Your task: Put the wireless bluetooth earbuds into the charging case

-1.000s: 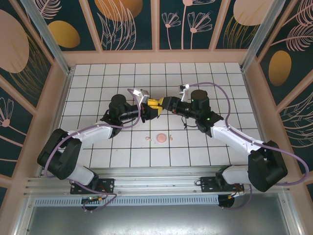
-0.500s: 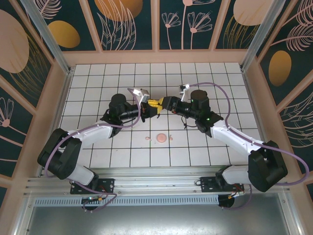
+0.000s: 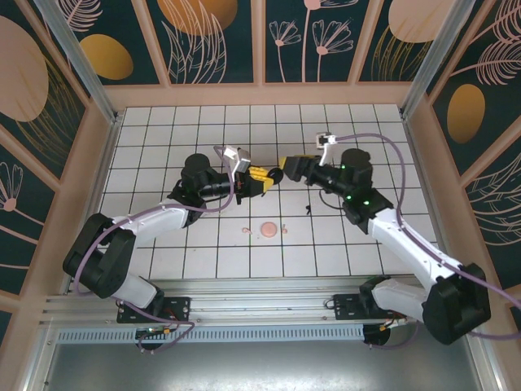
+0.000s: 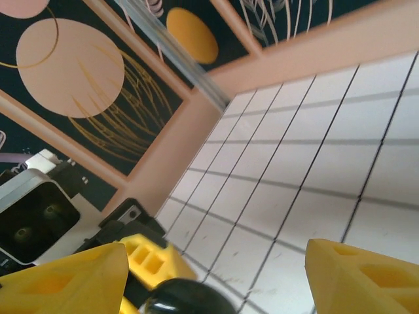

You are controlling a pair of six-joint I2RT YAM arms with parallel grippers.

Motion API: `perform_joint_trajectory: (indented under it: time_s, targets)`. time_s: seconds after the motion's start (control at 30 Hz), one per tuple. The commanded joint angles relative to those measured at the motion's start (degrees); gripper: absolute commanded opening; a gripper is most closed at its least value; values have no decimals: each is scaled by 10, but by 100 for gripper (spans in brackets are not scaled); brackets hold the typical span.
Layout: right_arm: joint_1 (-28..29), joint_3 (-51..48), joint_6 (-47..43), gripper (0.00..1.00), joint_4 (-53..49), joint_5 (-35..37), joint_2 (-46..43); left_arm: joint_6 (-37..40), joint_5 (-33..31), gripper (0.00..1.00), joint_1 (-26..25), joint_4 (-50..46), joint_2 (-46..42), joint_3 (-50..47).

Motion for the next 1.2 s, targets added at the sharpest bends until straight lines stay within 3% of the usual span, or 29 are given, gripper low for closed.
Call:
perform_joint_trajectory:
  time_s: [0.0, 0.1, 0.23, 0.37, 0.57, 1.17]
  targets:
    - [-46, -11, -144, 69, -2, -96, -26, -13, 58, 9, -4, 76, 7, 3]
    - [-82, 3, -286, 65, -51, -190, -35, -22, 82, 9, -3, 111, 7, -2]
    - [-93, 41, -565, 57, -194, -290, -33, -21, 102, 9, -3, 127, 4, -1]
    - [-95, 98, -664, 56, -288, -322, 8, -18, 117, 9, -4, 130, 3, 5]
    - [-91, 136, -704, 52, -320, -382, 64, -27, 122, 10, -4, 144, 1, 9]
    - [-45, 160, -711, 47, -328, -429, 104, -28, 112, 10, -3, 147, -4, 11]
